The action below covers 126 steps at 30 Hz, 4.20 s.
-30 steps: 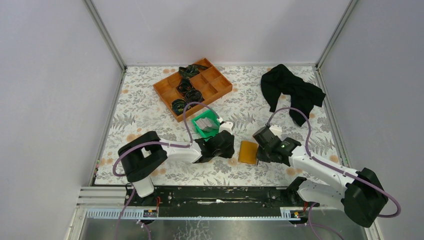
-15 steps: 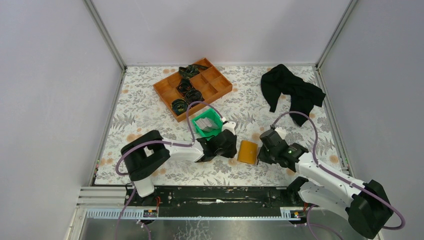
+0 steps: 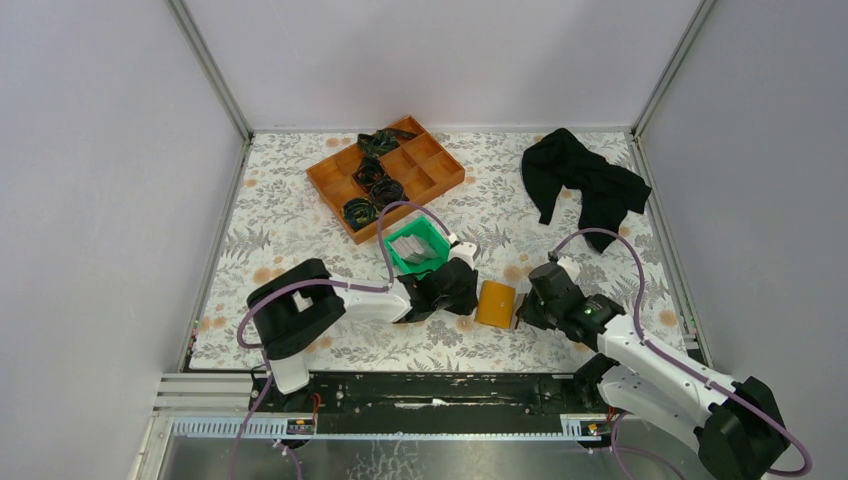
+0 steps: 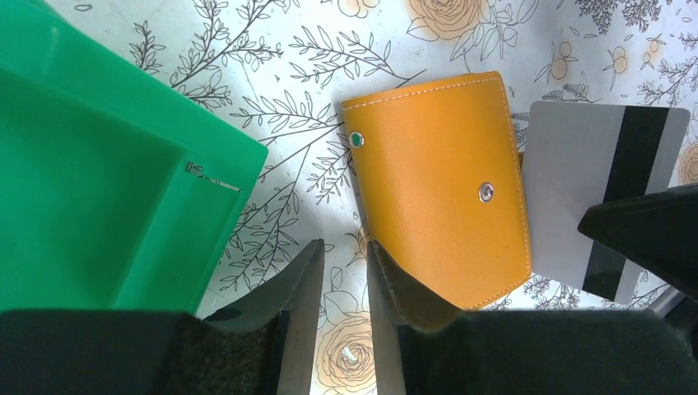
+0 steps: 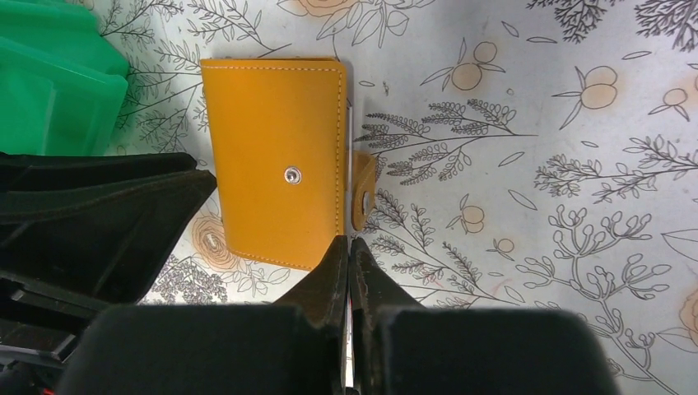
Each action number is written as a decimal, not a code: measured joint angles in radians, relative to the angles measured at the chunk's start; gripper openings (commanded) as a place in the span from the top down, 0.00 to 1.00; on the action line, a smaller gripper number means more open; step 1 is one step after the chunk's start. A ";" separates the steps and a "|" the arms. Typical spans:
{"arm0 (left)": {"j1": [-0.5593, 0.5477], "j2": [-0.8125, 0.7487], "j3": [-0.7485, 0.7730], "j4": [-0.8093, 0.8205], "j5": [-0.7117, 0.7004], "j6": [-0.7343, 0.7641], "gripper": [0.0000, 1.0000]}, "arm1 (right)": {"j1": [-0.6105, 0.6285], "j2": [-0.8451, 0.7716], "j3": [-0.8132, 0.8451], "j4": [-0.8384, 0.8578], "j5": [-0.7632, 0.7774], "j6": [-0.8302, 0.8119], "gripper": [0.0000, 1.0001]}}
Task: Put the credit cards into the card holder
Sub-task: Open the card holder at the center of the board.
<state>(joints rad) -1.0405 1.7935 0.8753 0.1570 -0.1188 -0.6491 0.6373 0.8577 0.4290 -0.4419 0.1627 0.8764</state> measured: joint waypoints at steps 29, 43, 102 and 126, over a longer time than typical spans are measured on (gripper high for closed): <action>0.000 0.010 0.012 -0.003 0.007 0.019 0.67 | -0.062 -0.085 -0.049 0.059 -0.077 0.000 1.00; 0.000 0.016 0.017 0.000 0.007 0.019 0.67 | -0.070 -0.097 -0.044 0.048 -0.078 -0.013 1.00; 0.000 0.054 0.061 0.002 0.007 0.019 0.68 | -0.122 -0.090 0.013 -0.003 -0.093 -0.102 1.00; 0.000 0.065 0.072 0.005 0.007 0.004 0.68 | -0.150 -0.095 0.013 -0.015 -0.123 -0.117 1.00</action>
<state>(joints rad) -1.0405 1.8587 0.9478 0.1616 -0.1116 -0.6449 0.4877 0.7631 0.4423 -0.4572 0.0395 0.7589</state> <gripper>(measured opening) 0.322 0.018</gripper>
